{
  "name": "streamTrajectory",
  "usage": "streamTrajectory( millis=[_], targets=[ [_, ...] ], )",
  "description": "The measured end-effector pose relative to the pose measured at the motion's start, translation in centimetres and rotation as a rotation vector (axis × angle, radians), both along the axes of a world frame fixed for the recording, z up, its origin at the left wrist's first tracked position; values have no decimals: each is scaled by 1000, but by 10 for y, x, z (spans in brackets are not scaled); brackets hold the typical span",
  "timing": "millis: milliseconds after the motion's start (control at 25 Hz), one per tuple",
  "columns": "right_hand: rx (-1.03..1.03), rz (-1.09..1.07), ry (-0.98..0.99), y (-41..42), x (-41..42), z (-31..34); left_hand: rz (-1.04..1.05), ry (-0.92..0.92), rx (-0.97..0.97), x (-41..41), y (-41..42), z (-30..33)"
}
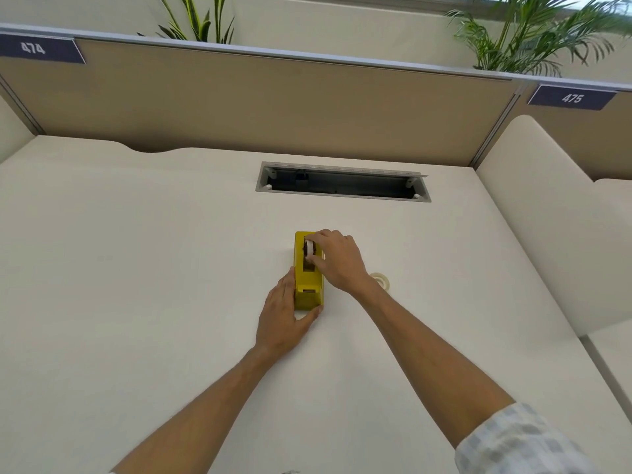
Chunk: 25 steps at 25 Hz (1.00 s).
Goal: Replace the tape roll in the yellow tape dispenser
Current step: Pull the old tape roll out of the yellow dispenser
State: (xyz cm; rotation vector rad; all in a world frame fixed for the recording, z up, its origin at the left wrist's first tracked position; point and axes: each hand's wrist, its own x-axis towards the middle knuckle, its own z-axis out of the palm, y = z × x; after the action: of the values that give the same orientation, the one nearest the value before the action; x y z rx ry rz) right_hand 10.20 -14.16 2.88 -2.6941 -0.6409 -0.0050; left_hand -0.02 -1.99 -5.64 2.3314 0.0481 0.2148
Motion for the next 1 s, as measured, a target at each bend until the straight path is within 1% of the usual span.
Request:
streamTrajectory(
  millis=[80, 200, 280, 440, 560, 720, 880, 1000],
  targets=[
    [24, -4, 5, -2, -2, 0, -36, 19, -24, 1, 5, -1],
    [73, -19, 13, -4, -6, -1, -92, 92, -125, 2, 12, 3],
    [81, -25, 26, -5, -6, -1, -105, 106, -146, 2, 14, 4],
    [55, -19, 46, -4, -5, 2, -23, 105, -146, 1, 8, 4],
    [50, -20, 52, -3, -4, 3, 12, 77, -111, 0, 4, 4],
    [71, -9, 68, -2, -4, 4, -18, 64, -112, -2, 6, 6],
    [119, -11, 62, -5, -7, 0, -72, 101, -136, 0, 11, 7],
    [91, -1, 68, -4, -6, 0, -59, 98, -127, 0, 11, 5]
  ],
)
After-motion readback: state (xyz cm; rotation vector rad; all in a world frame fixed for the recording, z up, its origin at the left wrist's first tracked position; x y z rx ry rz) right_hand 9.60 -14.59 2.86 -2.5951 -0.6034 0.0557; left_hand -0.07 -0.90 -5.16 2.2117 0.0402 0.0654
